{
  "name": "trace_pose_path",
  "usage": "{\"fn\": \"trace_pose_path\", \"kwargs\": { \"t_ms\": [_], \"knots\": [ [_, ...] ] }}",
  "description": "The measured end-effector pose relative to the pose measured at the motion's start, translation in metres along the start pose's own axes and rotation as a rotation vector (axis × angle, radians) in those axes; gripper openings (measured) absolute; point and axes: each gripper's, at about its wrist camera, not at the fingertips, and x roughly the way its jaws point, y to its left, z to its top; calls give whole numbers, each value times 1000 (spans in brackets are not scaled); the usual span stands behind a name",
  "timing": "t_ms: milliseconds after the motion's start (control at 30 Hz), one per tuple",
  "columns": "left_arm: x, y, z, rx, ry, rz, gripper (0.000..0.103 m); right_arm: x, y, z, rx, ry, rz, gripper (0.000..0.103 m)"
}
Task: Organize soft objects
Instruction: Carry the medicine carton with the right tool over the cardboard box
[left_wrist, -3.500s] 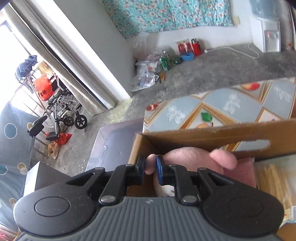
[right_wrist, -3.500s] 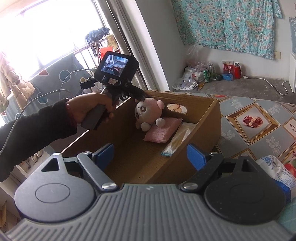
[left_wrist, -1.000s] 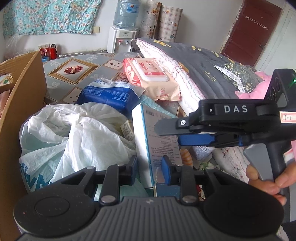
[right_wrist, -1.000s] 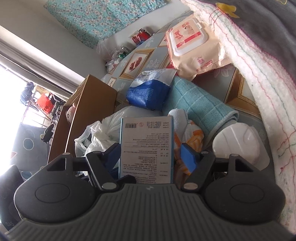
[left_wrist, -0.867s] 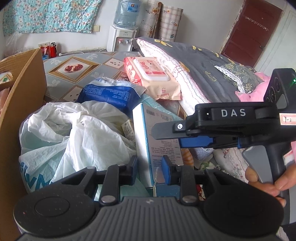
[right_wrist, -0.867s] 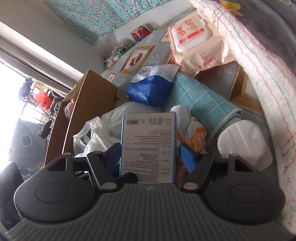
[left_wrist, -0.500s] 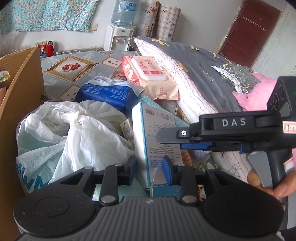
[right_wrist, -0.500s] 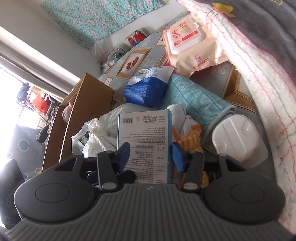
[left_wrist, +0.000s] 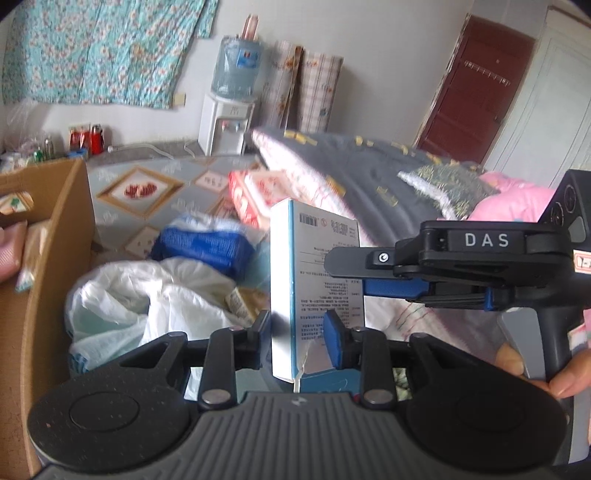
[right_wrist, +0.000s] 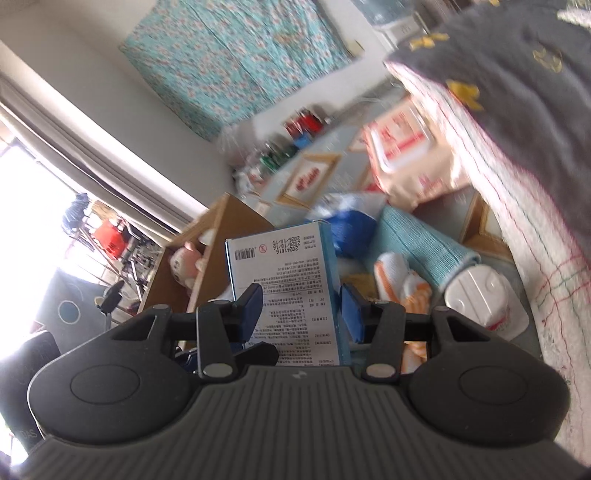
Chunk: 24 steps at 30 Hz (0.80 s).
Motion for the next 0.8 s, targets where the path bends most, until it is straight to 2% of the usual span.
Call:
{"fn": "trace_pose_path", "kwargs": {
  "t_ms": [200, 400, 600, 800],
  "knots": [
    [-40, 3, 8, -5, -78, 5, 31, -15, 38, 5, -54, -33, 64, 46],
    [-85, 31, 16, -38, -144, 63, 31, 5, 93, 10, -115, -2, 147, 46],
    [-135, 85, 22, -106, -199, 221, 31, 72, 163, 3, -176, 130, 246, 46],
    [-163, 162, 21, -215, -173, 397, 31, 170, 222, -26, -186, 329, 281, 46]
  ]
}}
